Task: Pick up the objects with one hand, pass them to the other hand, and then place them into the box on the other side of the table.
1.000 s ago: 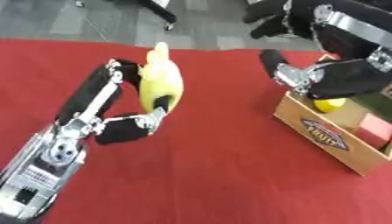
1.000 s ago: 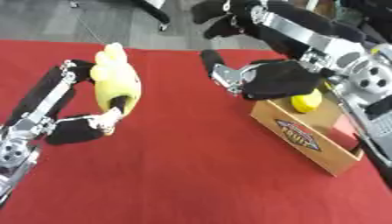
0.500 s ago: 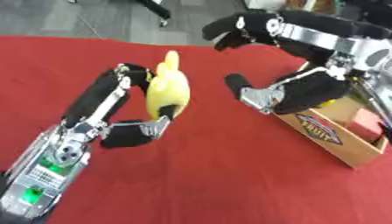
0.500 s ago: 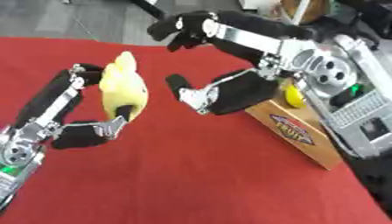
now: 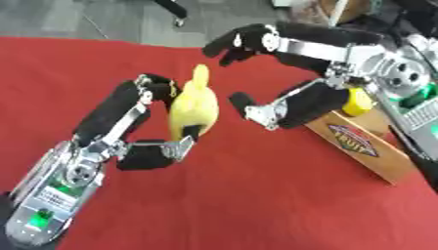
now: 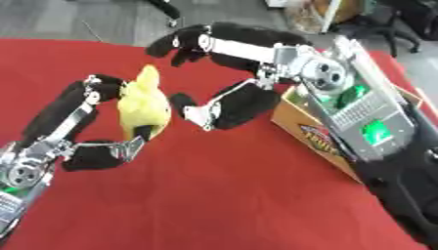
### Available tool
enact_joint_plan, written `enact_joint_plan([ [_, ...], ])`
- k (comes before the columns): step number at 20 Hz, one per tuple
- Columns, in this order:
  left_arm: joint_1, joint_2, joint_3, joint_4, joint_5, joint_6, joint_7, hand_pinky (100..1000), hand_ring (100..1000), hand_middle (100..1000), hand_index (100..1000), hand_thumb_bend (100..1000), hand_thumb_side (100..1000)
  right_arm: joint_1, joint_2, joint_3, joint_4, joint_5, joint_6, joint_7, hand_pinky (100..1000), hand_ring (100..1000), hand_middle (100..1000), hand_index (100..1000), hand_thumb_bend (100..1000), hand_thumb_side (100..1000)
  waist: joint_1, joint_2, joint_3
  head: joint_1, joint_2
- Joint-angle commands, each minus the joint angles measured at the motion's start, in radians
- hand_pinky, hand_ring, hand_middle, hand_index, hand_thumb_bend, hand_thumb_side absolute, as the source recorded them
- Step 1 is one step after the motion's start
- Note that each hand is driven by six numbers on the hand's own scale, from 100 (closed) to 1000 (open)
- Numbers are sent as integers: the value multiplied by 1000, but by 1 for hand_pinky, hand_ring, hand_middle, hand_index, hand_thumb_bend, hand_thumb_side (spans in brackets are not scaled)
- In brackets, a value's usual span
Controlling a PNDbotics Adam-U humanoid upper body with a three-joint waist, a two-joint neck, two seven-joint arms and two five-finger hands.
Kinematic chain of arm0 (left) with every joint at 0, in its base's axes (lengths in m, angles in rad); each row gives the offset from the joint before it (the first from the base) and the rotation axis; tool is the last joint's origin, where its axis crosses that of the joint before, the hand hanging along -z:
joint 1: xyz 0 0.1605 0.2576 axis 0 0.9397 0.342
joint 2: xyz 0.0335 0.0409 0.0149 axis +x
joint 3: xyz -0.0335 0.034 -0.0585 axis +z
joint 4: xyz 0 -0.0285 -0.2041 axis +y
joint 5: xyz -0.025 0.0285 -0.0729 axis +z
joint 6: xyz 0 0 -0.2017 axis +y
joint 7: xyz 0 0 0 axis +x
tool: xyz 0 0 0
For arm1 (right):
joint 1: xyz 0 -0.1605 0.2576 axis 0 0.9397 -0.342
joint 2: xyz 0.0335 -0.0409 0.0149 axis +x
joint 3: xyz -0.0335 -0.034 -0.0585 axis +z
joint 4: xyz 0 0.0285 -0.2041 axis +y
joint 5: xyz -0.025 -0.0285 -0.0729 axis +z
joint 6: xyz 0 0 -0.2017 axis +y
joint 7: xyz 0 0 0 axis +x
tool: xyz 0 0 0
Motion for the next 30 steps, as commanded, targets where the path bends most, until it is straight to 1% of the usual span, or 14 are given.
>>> enact_joint_plan([
  [1,-13,0,-7,-8,-5,-19,-3,643,463,403,481,100,283,-29,11,2,27,37,-19,23,917,896,918,942,100,226,2,-23,-3,-8,7],
  [4,-13,-5,-18,-5,-2,-31,-3,644,464,403,481,100,288,-41,29,11,54,80,-44,53,918,900,920,941,100,220,2,-22,-5,-13,11],
  [7,-13,-8,-26,-8,-1,-37,-1,645,464,403,481,100,288,-47,44,13,77,115,-70,70,915,898,917,938,100,177,2,-21,-5,-14,13],
  [8,-14,-9,-28,-9,0,-37,0,646,464,403,481,100,292,-48,49,13,84,124,-76,68,913,893,912,936,127,155,2,-21,-5,-14,13],
  [10,-14,-11,-30,-11,4,-34,1,646,464,403,481,100,297,-49,58,16,100,140,-88,64,912,892,909,934,153,162,2,-21,-3,-12,12],
  [14,-16,-13,-28,-14,11,-27,4,645,463,402,481,100,300,-49,70,24,125,153,-111,73,913,890,904,927,154,173,1,-21,1,-6,12],
  [18,-14,-13,-26,-7,6,-18,9,642,462,401,480,100,301,-47,67,14,120,134,-105,76,913,882,887,912,130,169,-1,-21,2,4,16],
  [23,-8,-13,-23,14,-17,-12,29,640,461,399,479,100,296,-49,55,-8,66,108,-88,74,910,878,880,908,118,165,-2,-20,0,8,15],
  [26,-6,-13,-24,27,-28,-19,40,640,461,399,478,100,292,-47,49,-18,34,100,-76,82,911,878,879,908,111,172,-2,-20,-1,8,14],
  [30,-5,-12,-24,34,-45,-28,48,640,462,400,478,100,282,-43,45,-23,14,77,-59,99,914,879,884,918,100,203,-3,-20,-2,8,11],
])
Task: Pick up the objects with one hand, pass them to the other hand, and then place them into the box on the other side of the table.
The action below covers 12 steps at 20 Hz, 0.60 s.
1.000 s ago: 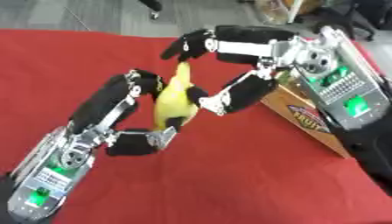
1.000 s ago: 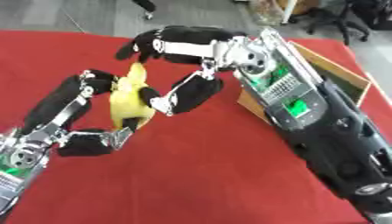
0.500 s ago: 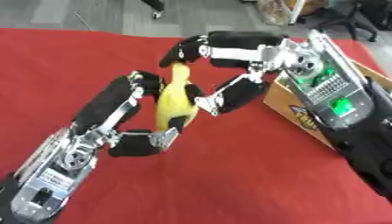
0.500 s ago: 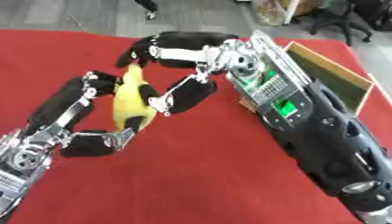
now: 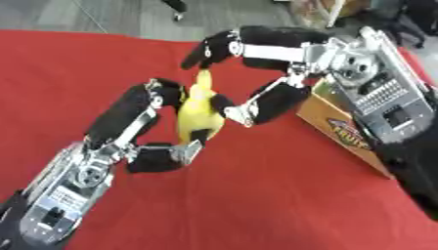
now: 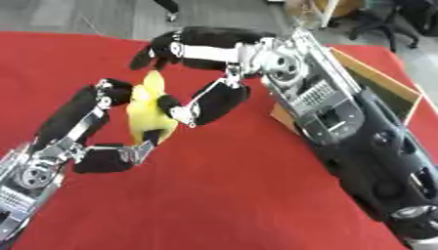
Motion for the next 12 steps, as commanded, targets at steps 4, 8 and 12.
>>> enact_joint_plan([
  [4,-8,4,6,-11,-25,-11,11,639,463,400,478,100,270,-9,-30,-27,-42,-33,19,17,916,881,887,929,135,216,3,-20,-3,1,-1],
  [8,-9,5,4,-20,-37,-19,8,639,463,400,477,100,265,-6,-27,-23,-33,-18,10,32,915,882,887,929,164,207,3,-18,-2,0,-1],
  [12,-9,4,3,-27,-40,-22,6,638,464,401,477,100,261,2,-28,-15,-18,1,-3,39,915,884,888,931,173,213,3,-17,0,-1,-3],
])
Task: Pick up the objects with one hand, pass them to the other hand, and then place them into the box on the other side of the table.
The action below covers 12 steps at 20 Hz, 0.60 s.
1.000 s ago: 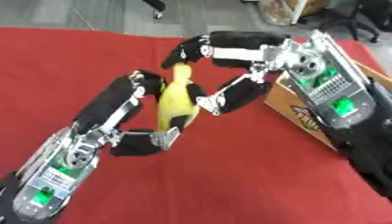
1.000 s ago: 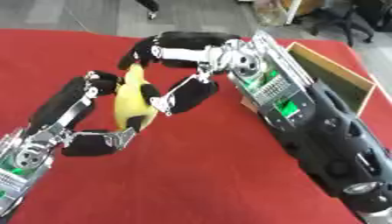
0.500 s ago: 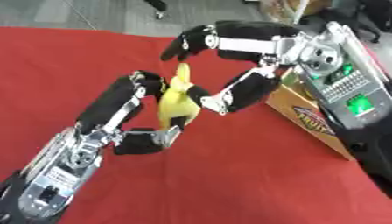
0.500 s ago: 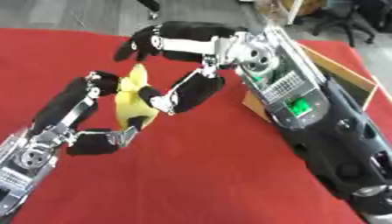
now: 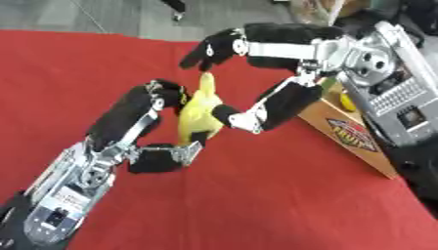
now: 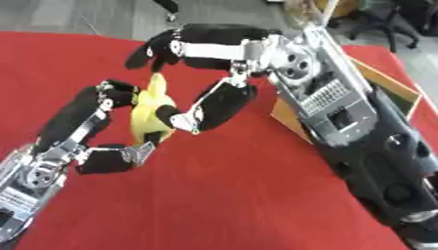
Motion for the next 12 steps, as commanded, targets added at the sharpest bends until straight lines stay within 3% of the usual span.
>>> enact_joint_plan([
  [1,-10,7,3,-29,-5,-8,0,638,464,401,477,100,257,-5,-27,-3,-2,12,-12,5,915,885,888,931,176,212,2,-17,0,-1,-3],
  [12,-15,8,-1,-52,-17,-23,-8,638,466,403,483,100,249,18,-40,10,-9,30,-22,22,915,888,887,930,175,232,1,-15,5,-3,-2],
])
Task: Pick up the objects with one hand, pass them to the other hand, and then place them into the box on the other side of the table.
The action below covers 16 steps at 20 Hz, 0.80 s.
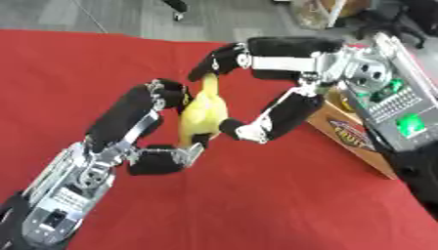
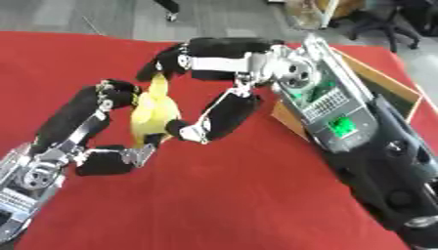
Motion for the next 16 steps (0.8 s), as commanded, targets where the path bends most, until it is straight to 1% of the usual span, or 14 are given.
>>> enact_joint_plan([
  [1,-15,8,0,-25,-6,-6,0,638,467,403,483,100,247,-12,-19,-4,-6,10,-2,6,914,888,886,929,174,237,3,-15,0,-2,-1],
  [6,-18,3,0,-25,-2,-3,0,639,465,402,484,100,260,-7,-11,1,1,15,-2,9,914,886,884,926,161,247,2,-15,0,-3,0],
  [8,-20,1,0,-26,2,-1,0,639,465,402,484,100,263,-5,-7,2,3,17,0,7,913,885,879,920,150,269,2,-14,0,-3,0],
  [12,-23,-3,0,-26,5,1,-1,641,466,402,485,100,265,-1,0,5,7,18,11,-4,910,879,846,886,129,290,3,-14,1,-3,1],
  [13,-23,-3,0,-25,4,2,-2,642,466,402,485,100,265,0,2,6,8,18,14,-7,909,878,823,870,120,309,3,-13,1,-4,1],
  [16,-25,-7,0,-21,-2,6,-1,642,466,402,485,100,262,3,7,9,7,17,22,-14,912,878,821,861,123,306,3,-12,1,-4,2],
])
